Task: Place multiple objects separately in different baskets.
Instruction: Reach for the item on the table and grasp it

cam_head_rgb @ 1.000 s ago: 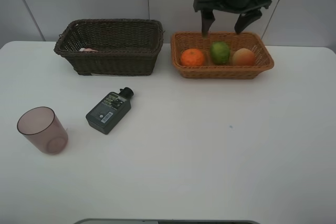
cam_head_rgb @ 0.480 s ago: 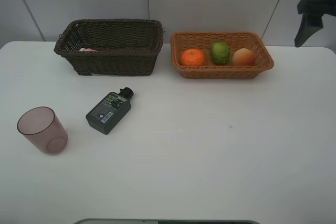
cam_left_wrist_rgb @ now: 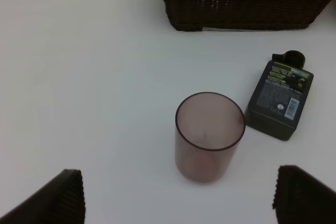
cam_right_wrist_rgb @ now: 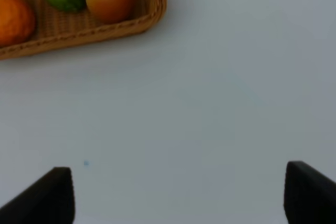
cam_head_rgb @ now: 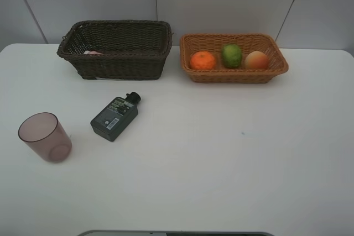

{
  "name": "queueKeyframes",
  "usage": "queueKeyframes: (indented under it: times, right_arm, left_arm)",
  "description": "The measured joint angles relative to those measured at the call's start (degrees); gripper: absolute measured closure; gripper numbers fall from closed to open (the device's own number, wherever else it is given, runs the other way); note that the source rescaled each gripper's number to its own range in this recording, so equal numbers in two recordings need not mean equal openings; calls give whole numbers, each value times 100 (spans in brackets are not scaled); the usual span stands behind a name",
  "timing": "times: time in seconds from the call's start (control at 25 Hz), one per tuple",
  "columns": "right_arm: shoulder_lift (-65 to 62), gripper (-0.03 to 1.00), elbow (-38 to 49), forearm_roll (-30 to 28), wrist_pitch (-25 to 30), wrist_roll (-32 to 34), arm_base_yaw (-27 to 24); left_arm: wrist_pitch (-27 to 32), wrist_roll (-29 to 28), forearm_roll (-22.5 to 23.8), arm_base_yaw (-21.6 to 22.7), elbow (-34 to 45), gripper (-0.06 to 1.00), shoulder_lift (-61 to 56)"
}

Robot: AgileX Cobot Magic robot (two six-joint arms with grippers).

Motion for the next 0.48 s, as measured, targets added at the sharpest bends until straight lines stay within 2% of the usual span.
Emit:
queueKeyframes:
  times: [0.48]
  right_arm:
    - [-2726,20,979,-143,21,-6,0]
  left_arm:
    - [0,0,0,0,0,1,0]
